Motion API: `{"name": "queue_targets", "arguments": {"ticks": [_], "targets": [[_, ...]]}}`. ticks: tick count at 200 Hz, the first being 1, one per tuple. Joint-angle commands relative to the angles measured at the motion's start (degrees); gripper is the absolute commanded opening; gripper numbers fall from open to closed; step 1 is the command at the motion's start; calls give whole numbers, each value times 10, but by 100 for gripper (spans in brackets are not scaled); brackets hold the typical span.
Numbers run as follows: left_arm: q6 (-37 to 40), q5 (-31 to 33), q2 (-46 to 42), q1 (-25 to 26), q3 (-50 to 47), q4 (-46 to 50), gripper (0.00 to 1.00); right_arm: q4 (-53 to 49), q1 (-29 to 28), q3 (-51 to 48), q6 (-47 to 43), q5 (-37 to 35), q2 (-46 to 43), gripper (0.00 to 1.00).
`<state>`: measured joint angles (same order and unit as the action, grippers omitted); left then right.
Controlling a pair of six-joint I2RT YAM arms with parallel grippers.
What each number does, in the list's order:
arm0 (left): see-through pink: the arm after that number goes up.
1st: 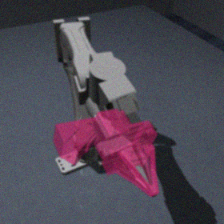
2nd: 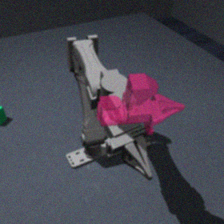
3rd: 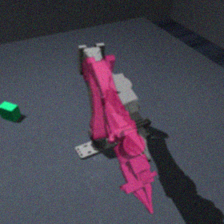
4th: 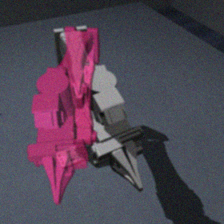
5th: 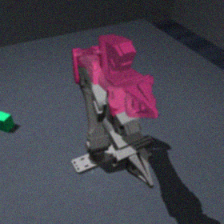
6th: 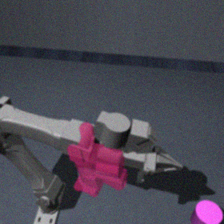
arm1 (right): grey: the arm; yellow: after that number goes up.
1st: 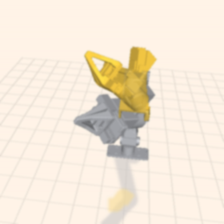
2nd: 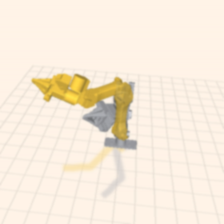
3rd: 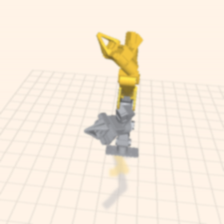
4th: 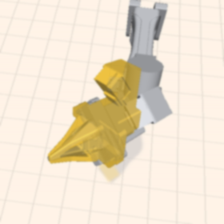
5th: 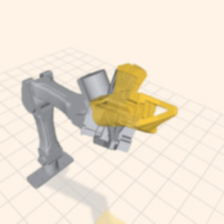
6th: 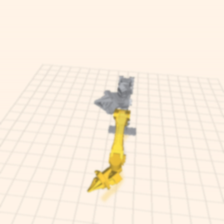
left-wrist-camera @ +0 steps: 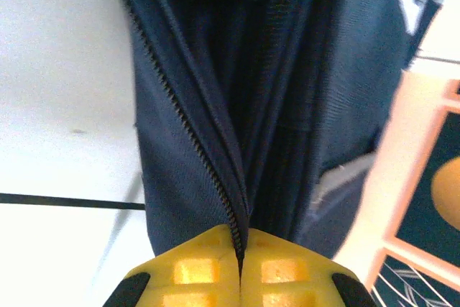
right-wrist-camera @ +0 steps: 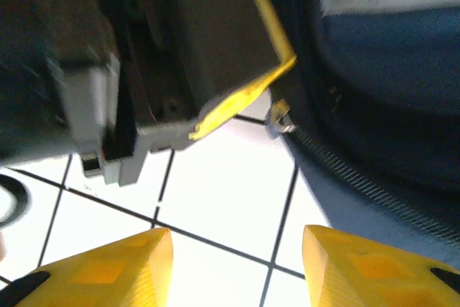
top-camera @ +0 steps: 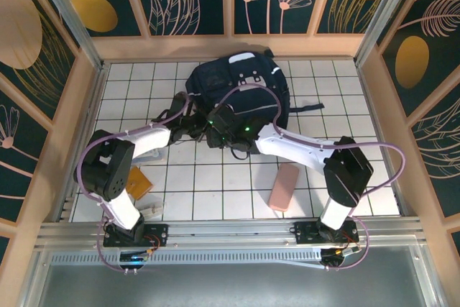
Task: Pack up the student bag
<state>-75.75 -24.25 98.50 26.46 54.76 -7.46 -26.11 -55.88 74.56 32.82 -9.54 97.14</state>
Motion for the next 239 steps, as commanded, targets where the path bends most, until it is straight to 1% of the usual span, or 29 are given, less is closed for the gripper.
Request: {"name": "queue_targets", "arguments": {"ticks": [1,11,23,34,47,53,69,92,108,126,151,167,175,181,189,197,213,228,234,239], "targets": [[-96,-39,-33,21,27,-17,0,-43,-1,-12,65,21,-45,49],[-116,-46,-35,29,27,-31,0,-64,0,-13,95,13,-48,49],[-137,-59,-33,38,31,-45,0,-81,4,-21,130,-12,-52,49],[-147,-68,-33,45,39,-51,0,-83,12,-35,154,-29,-58,47],[-145,-73,-34,53,53,-44,0,-85,20,-41,165,-59,-64,44],[-143,-73,-36,55,56,-41,0,-84,23,-42,166,-73,-66,41],[-141,-73,-43,61,56,-38,0,-73,33,-39,168,-95,-64,36],[-152,-80,-51,61,43,-46,0,-55,41,-41,174,-117,-55,33],[-153,-82,-57,62,35,-47,0,-30,46,-49,174,-119,-53,30],[-156,-79,-66,63,27,-47,0,-20,52,-38,175,-119,-43,28],[-185,-83,-74,65,13,-82,0,23,53,-32,168,-102,-27,26],[-194,-90,-73,69,-2,-92,0,82,53,-37,141,-66,-21,27],[-194,-93,-72,71,1,-90,0,105,53,-37,119,-44,-19,30],[-195,-95,-71,72,1,-91,0,107,52,-31,114,-43,-16,32],[-200,-98,-71,72,0,-91,0,82,50,-18,119,-68,-10,36],[-208,-100,-73,74,-2,-92,0,50,48,-6,128,-116,-3,41],[-225,-96,-82,74,-11,-92,0,0,45,1,145,-223,14,44],[-241,-89,-92,75,-20,-87,0,-30,44,9,165,-290,35,46],[-247,-89,-95,75,-23,-86,0,-30,45,10,164,-299,43,46],[-250,-89,-97,76,-25,-89,0,-20,45,10,156,-296,48,42]]}}
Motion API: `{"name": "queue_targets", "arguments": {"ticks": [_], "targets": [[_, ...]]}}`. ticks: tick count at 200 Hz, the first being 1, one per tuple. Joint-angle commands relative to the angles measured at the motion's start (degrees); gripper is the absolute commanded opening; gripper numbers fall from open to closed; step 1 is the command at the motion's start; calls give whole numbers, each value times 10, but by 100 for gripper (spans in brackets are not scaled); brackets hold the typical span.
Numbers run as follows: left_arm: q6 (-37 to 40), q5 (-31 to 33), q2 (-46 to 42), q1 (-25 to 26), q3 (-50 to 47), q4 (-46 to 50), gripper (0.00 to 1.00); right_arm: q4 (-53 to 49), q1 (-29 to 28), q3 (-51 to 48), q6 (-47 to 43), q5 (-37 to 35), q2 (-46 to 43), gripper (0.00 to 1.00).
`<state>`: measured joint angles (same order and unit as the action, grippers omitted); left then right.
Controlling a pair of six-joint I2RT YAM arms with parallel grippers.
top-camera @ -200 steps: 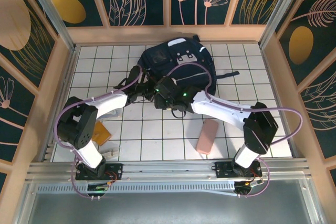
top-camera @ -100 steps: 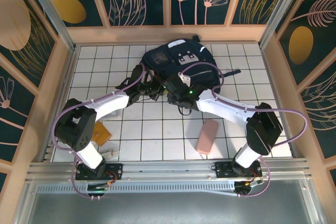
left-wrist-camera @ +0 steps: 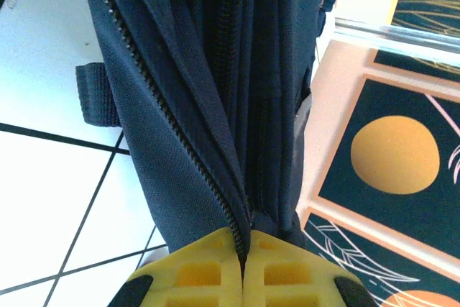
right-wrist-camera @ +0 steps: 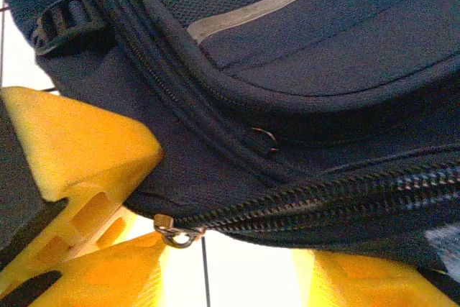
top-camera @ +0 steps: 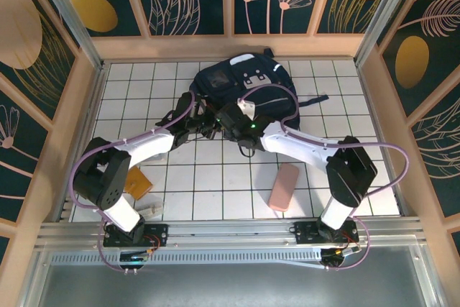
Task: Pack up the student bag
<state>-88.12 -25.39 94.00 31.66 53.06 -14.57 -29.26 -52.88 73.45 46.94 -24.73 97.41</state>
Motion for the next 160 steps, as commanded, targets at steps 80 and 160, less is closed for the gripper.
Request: {"name": "queue_targets", "arguments": {"ticks": [80,160], "targets": [[-88,-40,-53,24,-23,25,0,-47,-4,62,-13,-55,15,0],[-66,52,-18,14,-28,42,0,-113,18,-9,20,-39,-88,0]]}}
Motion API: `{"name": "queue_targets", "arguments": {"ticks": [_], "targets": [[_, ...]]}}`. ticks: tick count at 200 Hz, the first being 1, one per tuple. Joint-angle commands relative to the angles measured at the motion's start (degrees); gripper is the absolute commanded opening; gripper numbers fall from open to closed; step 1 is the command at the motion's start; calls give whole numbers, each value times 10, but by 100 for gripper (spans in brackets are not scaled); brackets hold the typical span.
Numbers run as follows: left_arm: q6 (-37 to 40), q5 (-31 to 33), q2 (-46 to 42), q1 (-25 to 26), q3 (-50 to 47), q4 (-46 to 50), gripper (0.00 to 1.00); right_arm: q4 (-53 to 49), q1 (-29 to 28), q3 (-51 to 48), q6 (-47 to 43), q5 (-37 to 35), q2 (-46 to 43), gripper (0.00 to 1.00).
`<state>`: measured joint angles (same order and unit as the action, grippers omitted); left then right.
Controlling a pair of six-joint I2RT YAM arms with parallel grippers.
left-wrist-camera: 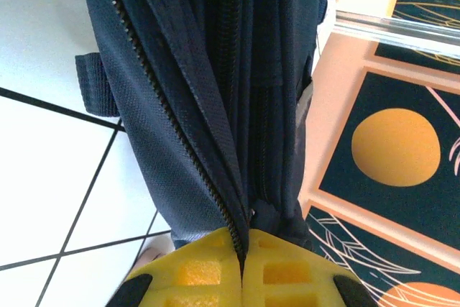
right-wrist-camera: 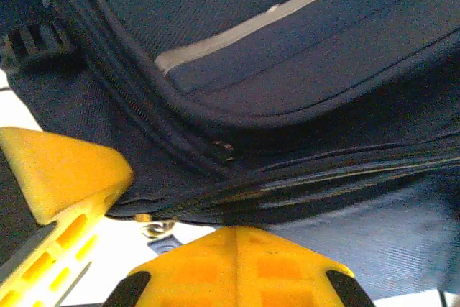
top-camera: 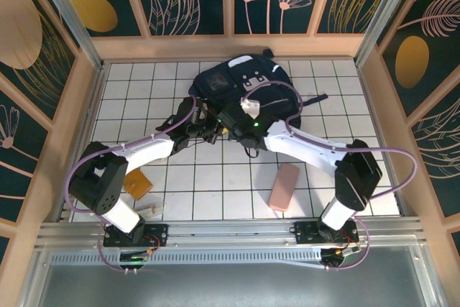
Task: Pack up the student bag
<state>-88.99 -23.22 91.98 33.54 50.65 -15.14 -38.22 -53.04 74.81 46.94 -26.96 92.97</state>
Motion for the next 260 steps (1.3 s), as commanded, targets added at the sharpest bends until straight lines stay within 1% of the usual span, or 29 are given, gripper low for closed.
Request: {"name": "queue_targets", "arguments": {"ticks": [1,15,23,31,38,43,49,57,61,66,76,87,96,113,128,142,156,166,173,181,193,205,213,224,228,236,249,260], "targets": [[-56,32,2,-5,-4,48,0,-23,20,-26,20,-16,-44,0],[-44,47,-4,-10,-3,63,0,-14,32,-57,19,-10,-62,0],[-43,53,-9,-13,-4,71,0,-4,44,-74,13,5,-72,0],[-45,55,-14,-16,-7,72,0,28,53,-90,-25,50,-81,0],[-48,52,-17,-17,-9,72,0,70,57,-103,-77,109,-87,0],[-54,46,-18,-17,-9,73,0,89,55,-105,-90,134,-89,0],[-62,35,-19,-18,-9,74,0,101,52,-102,-91,166,-87,10],[-76,13,-18,-16,-9,70,0,112,47,-92,-78,200,-81,29],[-81,5,-19,-15,-9,69,0,117,43,-88,-63,211,-78,34],[-88,-2,-21,-12,-8,69,0,126,38,-83,-41,220,-75,37],[-102,-4,-30,-5,-5,70,0,154,23,-86,5,225,-75,39],[-125,-7,-37,3,-3,68,0,190,10,-94,50,210,-76,41],[-147,-13,-42,10,-2,60,0,192,3,-91,75,177,-70,41],[-182,-26,-46,19,5,59,0,171,-16,-72,69,73,-53,45],[-192,-33,-49,25,16,71,0,154,-18,-61,68,15,-37,46],[-203,-42,-51,29,19,66,0,143,-23,-53,61,-26,-21,46],[-230,-59,-54,31,15,59,0,93,-35,-33,77,-109,3,46],[-239,-62,-59,31,10,43,0,67,-45,-27,78,-167,21,43],[-241,-62,-62,31,11,42,0,53,-48,-26,81,-189,32,40],[-243,-63,-65,31,11,37,0,61,-48,-31,61,-197,41,37],[-249,-67,-67,30,11,26,0,64,-48,-39,56,-205,47,35],[-249,-70,-69,31,13,22,0,112,-47,-59,3,-186,40,34],[-249,-69,-71,31,12,23,0,141,-45,-71,-24,-169,34,35],[-248,-68,-74,31,10,24,0,179,-36,-81,-70,-119,27,42],[-249,-68,-75,30,9,24,0,176,-33,-78,-71,-109,27,44],[-250,-67,-78,30,6,24,0,163,-23,-70,-69,-88,30,45],[-244,-59,-83,31,4,35,0,117,-2,-45,-58,-54,42,39],[-237,-51,-86,31,5,46,0,70,13,-18,-55,-19,58,36]]}}
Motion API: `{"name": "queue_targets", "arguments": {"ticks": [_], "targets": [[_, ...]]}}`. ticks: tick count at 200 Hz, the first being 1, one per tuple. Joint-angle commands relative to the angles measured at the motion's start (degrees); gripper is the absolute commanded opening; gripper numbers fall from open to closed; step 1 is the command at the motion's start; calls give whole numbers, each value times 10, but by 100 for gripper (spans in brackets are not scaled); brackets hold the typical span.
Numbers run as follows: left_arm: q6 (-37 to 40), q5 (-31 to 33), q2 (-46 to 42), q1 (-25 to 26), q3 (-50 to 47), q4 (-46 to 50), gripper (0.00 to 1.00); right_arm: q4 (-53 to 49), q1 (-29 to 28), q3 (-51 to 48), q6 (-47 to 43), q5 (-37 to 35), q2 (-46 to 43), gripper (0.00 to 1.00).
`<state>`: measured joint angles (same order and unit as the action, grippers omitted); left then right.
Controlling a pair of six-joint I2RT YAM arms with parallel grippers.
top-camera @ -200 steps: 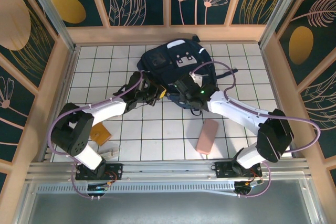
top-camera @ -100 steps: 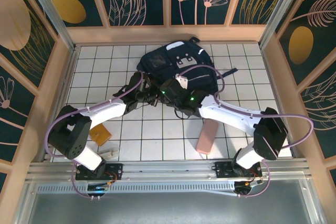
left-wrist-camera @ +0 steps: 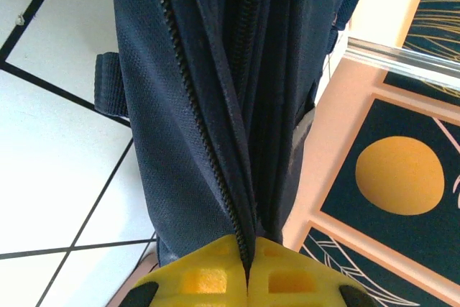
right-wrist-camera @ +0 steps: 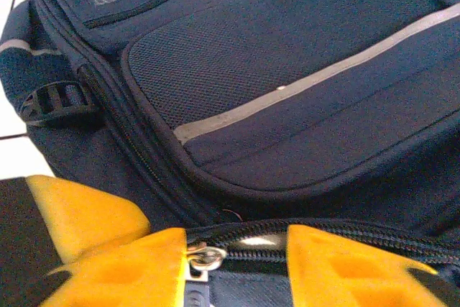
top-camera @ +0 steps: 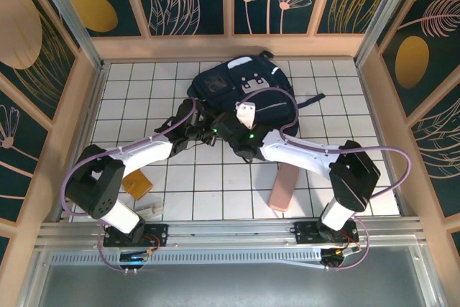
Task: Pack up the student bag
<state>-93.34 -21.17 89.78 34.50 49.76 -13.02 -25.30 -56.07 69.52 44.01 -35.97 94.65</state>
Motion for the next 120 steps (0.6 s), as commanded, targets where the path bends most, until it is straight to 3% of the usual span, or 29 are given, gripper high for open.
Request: {"name": "queue_targets", "arguments": {"ticks": [1,27,61,120], "targets": [[-193,-70,-64,21,13,26,0,-64,45,38,-25,74,43,36],[-193,-59,-60,20,0,21,0,-156,55,87,-26,126,72,26],[-196,-36,-58,19,-15,13,0,-210,57,96,-39,105,74,17],[-168,-19,-58,2,-26,33,0,-247,88,77,-59,112,50,17]]}}
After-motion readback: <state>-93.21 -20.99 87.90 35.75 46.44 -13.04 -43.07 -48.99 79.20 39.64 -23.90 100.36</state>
